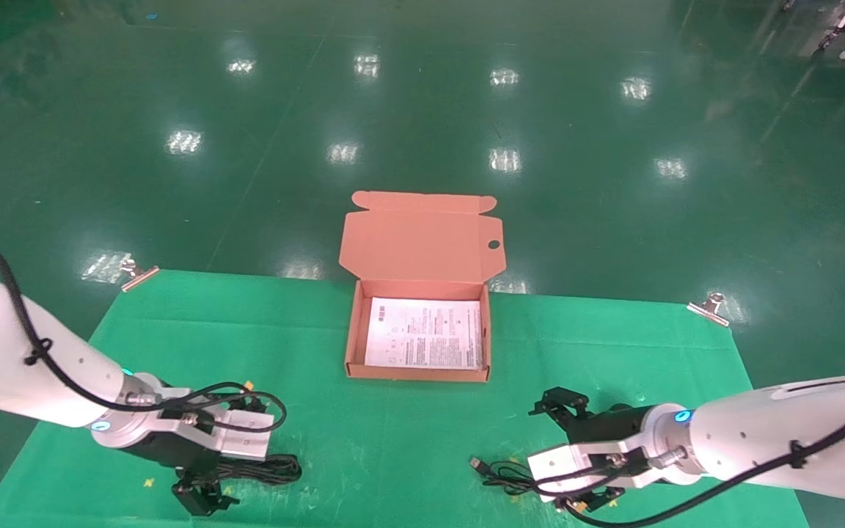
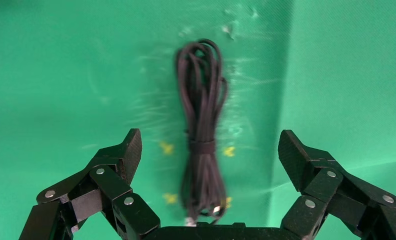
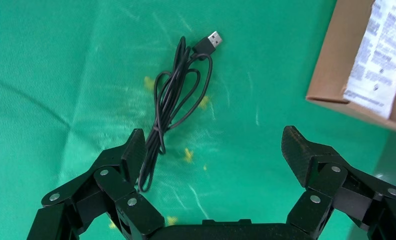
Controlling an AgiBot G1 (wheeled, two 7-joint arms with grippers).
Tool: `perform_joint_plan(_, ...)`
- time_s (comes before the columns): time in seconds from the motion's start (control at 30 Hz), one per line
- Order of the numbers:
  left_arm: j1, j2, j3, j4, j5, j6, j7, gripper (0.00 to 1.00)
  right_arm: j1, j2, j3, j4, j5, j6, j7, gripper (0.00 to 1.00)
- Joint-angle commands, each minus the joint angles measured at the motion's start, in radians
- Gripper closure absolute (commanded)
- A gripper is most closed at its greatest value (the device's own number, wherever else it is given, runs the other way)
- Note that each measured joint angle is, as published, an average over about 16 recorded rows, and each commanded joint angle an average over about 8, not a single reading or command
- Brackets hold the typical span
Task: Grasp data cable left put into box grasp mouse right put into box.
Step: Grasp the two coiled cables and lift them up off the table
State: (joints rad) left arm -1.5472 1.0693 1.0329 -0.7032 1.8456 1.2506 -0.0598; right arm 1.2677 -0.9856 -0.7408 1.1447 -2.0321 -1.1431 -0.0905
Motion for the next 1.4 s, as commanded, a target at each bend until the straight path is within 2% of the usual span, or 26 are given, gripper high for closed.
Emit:
perform_joint_plan(0.03,-0.002,0.022,-0.002,0.068,-0.007,-0.01,0.021,0.0,0.0,-0.018,0.002,-0.04,0.008,0.009,0.003,0.0)
perform_joint_plan(0.33,-0.014,0.083,-0.041,0.323,-0.073,-0.055,0.137,0.0,0.01,-0.074,0.006,-0.219,0.039,0.05,-0.061,0.0)
perform_joint_plan(0.6,-0.034,0.129,-0.044,0.471,-0.076,-0.091,0.227,0.0,0.027,-0.109,0.004,-0.333,0.043,0.083,-0.131,0.0)
perform_joint_plan(0.63,-0.036,0.133,-0.044,0.485,-0.077,-0.094,0.236,0.03,0.029,-0.112,0.003,-0.344,0.043,0.086,-0.139,0.0)
perform_joint_plan(0.67,-0.038,0.137,-0.045,0.498,-0.078,-0.096,0.245,0.12,0.031,-0.115,0.003,-0.354,0.043,0.089,-0.146,0.08)
perform_joint_plan(0.87,-0.049,0.152,-0.04,0.55,-0.07,-0.103,0.299,0.87,0.037,-0.117,0.011,-0.393,0.057,0.104,-0.175,0.83)
perform_joint_plan(0.9,-0.05,0.154,-0.039,0.556,-0.069,-0.103,0.306,0.97,0.038,-0.115,0.013,-0.396,0.06,0.106,-0.179,0.96)
perform_joint_plan(0.93,-0.051,0.156,-0.038,0.562,-0.068,-0.104,0.311,1.0,0.039,-0.114,0.015,-0.399,0.063,0.108,-0.182,1.0)
perform_joint_plan(1.4,-0.054,0.158,-0.039,0.569,-0.069,-0.104,0.316,1.0,0.042,-0.11,0.018,-0.401,0.068,0.107,-0.187,1.0)
